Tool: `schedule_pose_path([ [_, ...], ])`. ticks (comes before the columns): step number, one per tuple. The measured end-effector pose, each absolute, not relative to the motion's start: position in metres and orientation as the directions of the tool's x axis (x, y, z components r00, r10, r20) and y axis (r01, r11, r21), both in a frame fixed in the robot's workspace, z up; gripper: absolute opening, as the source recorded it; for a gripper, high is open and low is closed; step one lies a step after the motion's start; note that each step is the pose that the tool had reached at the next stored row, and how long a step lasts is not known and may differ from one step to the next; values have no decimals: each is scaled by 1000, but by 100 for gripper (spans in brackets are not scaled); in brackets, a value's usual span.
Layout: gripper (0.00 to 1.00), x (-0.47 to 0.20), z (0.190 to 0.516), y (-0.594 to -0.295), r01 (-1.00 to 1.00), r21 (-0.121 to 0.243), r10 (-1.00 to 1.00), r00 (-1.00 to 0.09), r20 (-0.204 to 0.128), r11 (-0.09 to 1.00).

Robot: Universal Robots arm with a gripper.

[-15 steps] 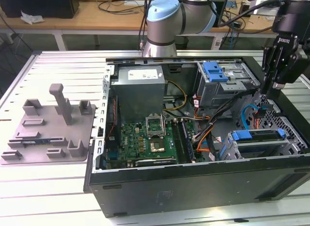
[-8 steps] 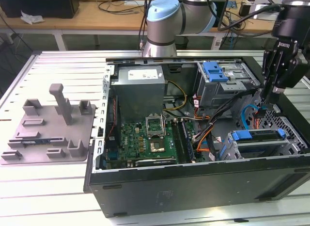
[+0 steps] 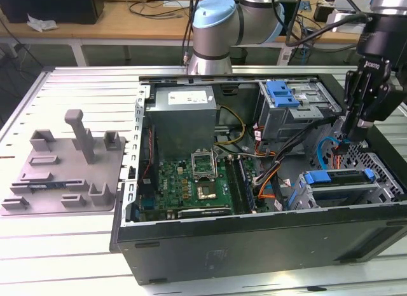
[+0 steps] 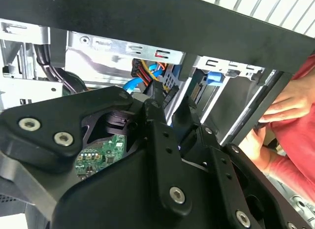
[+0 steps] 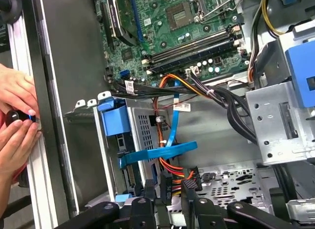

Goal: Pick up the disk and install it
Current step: 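Insert the first disk wire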

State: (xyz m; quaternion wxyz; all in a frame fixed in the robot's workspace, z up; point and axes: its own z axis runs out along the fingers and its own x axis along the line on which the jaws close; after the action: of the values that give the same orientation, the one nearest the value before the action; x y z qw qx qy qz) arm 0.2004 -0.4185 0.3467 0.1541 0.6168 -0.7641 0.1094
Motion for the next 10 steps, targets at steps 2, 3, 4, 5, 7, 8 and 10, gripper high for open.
schedule_pose_path([
  [2,35,200,344,-418,-976,23,-909,-192,370,215],
  [3,35,200,344,-418,-976,23,-909,-192,370,215],
  [4,35,200,343,-418,-976,23,-909,-192,370,215],
  [5,35,200,343,-418,-976,23,-909,-192,371,215],
  [7,35,200,342,-417,-976,23,-908,-192,372,216],
  [8,35,200,342,-416,-976,22,-907,-193,373,217],
  [10,35,200,341,-413,-976,21,-906,-194,377,218],
])
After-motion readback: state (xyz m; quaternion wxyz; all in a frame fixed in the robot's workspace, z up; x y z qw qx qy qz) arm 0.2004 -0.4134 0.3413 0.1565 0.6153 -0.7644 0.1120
